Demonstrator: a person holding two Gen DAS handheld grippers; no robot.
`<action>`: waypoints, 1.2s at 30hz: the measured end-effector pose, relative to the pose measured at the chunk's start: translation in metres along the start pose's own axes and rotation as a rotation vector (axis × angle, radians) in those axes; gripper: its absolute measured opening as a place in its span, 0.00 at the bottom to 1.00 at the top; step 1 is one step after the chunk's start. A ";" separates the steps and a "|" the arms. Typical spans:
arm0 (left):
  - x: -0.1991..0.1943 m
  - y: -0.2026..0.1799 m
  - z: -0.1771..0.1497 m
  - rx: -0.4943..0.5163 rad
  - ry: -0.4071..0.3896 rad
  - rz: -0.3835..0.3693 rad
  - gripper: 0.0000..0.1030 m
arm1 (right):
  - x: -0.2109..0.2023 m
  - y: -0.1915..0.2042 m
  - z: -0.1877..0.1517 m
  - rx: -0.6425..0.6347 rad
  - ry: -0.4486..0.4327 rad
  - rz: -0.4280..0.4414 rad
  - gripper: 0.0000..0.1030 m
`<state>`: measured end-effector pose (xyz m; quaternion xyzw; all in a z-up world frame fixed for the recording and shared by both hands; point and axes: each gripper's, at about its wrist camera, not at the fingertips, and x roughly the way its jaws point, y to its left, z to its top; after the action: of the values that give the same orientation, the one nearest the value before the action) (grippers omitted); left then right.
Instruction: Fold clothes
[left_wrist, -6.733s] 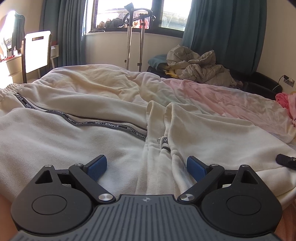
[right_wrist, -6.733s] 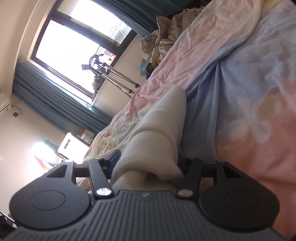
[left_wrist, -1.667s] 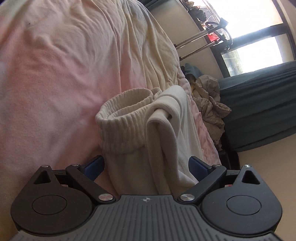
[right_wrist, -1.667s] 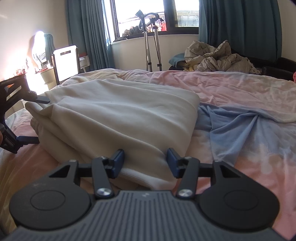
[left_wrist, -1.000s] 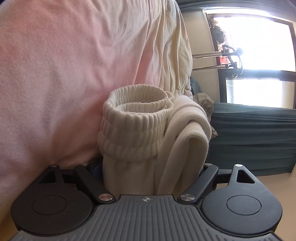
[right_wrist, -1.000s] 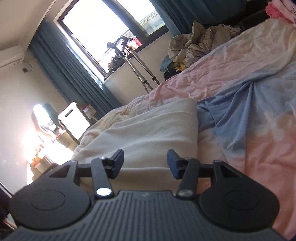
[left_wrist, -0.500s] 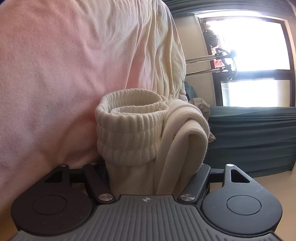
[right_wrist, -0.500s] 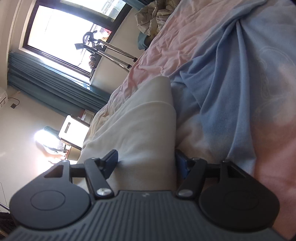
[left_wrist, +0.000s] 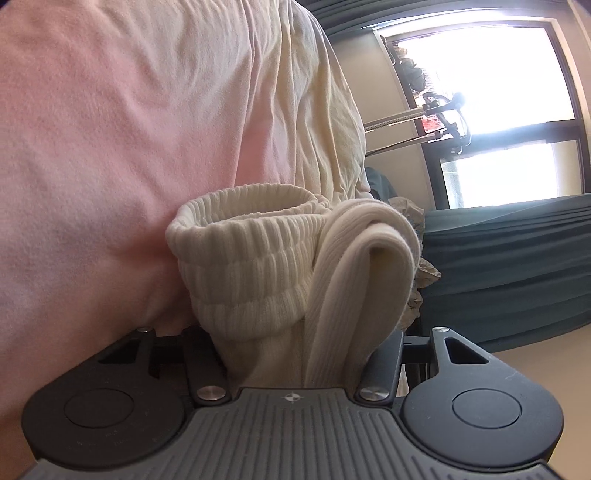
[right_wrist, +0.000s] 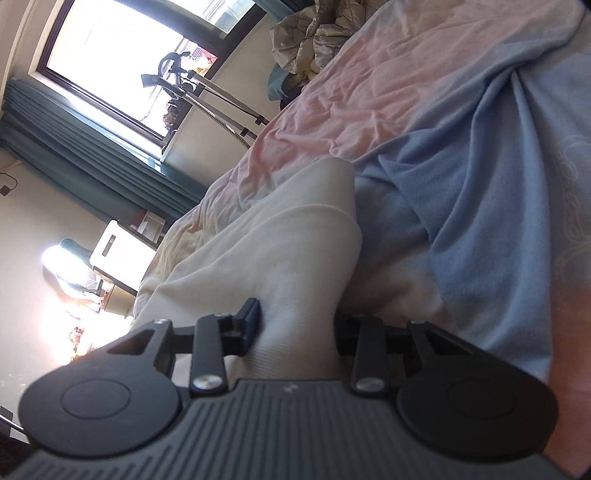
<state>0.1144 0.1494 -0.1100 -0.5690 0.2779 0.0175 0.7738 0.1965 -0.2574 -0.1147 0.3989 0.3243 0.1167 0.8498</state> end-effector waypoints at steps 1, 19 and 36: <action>-0.002 -0.001 0.000 -0.004 -0.004 -0.002 0.48 | -0.004 0.006 0.000 -0.017 -0.013 -0.003 0.30; -0.067 -0.094 -0.049 0.053 0.080 -0.226 0.42 | -0.168 0.104 0.034 -0.227 -0.293 0.084 0.24; 0.075 -0.244 -0.248 0.375 0.318 -0.379 0.43 | -0.353 -0.061 0.123 -0.051 -0.731 0.036 0.24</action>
<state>0.1600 -0.1787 0.0193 -0.4536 0.2828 -0.2679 0.8015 0.0030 -0.5329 0.0591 0.3983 -0.0106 -0.0106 0.9171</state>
